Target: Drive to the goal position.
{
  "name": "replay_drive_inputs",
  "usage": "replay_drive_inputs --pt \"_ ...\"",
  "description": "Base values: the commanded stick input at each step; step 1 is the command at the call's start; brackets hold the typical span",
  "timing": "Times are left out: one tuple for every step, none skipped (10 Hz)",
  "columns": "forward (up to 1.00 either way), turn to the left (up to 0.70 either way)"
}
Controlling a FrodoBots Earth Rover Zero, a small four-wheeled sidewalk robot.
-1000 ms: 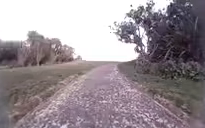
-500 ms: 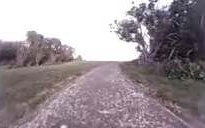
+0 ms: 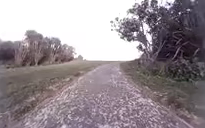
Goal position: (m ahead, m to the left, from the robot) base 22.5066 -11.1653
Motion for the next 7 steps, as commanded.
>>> replay_drive_inputs --pt "0.7 -0.35" --pt "0.7 -0.35" --pt "0.7 0.0" --pt "0.7 0.0" --pt "0.7 0.0" --pt "0.7 0.0" --pt "0.7 0.0"
